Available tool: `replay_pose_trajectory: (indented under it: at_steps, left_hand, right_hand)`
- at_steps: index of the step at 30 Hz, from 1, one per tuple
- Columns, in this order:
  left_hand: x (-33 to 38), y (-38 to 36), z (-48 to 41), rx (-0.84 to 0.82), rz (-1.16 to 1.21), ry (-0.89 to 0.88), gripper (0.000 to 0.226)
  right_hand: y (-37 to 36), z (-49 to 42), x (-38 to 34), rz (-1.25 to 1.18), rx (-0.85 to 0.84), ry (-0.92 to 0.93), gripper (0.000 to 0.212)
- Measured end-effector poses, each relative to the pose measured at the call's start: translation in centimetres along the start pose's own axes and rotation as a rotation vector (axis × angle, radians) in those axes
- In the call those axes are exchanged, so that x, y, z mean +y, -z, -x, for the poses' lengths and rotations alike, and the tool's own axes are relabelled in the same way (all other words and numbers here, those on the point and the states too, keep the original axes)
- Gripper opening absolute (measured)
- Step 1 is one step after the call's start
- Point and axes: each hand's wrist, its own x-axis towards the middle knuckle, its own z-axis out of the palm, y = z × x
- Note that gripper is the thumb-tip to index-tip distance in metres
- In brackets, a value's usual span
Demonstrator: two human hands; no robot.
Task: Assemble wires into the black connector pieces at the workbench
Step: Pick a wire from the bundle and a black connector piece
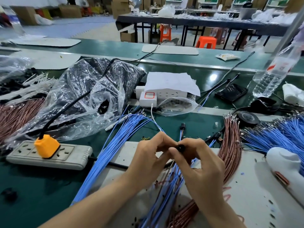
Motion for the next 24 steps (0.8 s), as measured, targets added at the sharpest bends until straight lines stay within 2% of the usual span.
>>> replay_pose_trajectory:
  at_steps: [6,13,18,24]
  left_hand:
    - [-0.27,0.07,0.06,0.014,-0.02,0.004,0.005]
    - [-0.21,0.17,-0.04,0.005,0.018,0.068,0.007]
    - [-0.08,0.05,-0.03,-0.016,0.08,0.147,0.006]
    - [0.47,0.04,-0.23,-0.096,0.109,0.16,0.019]
  right_hand:
    - [-0.09,-0.04,0.01,-0.009,-0.036,-0.03,0.015]
    - [-0.18,-0.13,0.31,-0.038,-0.074,-0.085,0.016]
    - [-0.21,-0.35,0.34,-0.088,-0.092,-0.172,0.025]
    - [-0.09,-0.15,0.08,-0.093,-0.004,-0.144,0.021]
